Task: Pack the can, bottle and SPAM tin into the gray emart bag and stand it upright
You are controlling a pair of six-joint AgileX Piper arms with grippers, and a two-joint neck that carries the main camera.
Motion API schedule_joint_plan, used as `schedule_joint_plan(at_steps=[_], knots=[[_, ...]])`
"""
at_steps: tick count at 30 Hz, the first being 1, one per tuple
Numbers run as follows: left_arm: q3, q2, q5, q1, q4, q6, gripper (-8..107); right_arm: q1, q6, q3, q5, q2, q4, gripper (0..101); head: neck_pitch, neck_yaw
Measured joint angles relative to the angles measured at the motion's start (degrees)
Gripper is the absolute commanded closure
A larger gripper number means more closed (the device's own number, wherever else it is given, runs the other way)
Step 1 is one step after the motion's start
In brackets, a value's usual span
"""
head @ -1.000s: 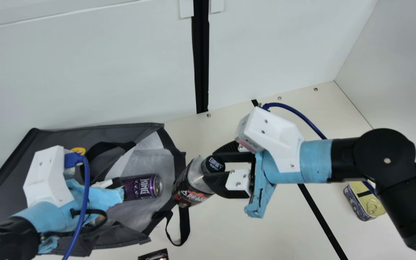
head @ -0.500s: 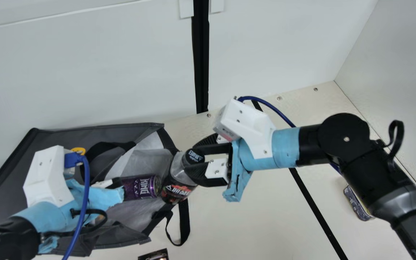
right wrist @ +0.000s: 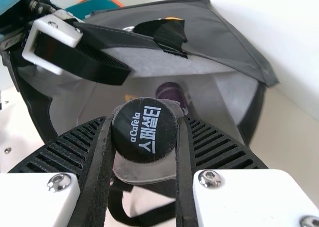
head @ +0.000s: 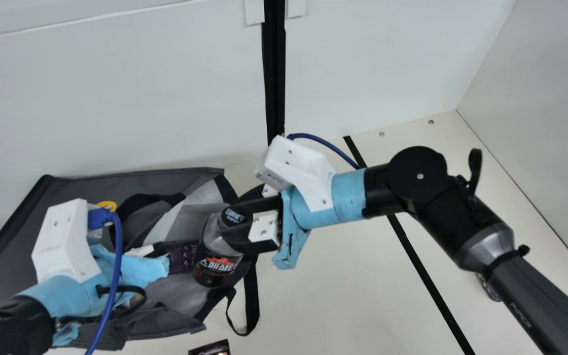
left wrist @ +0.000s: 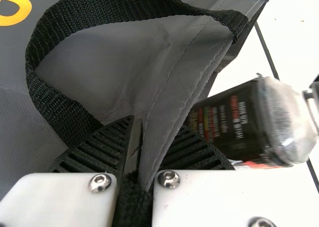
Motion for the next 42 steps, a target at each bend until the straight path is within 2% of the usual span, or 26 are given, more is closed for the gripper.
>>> schedule_joint_plan(at_steps=[15, 28, 42], knots=[[0.00, 0.00, 0.00, 0.00, 0.00, 0.00, 107, 4.60, -2.85, -2.17, -2.17, 7.47, 5.28, 101, 0.00, 0.00], [0.00, 0.00, 0.00, 0.00, 0.00, 0.00, 107, 6.93, -5.25, -3.65, -2.22, 13.45, 8.65, 101, 0.00, 0.00], [0.00, 0.00, 0.00, 0.00, 0.00, 0.00, 107, 8.44, -4.82, -6.45, -1.58, 19.43, 11.25, 101, 0.00, 0.09]])
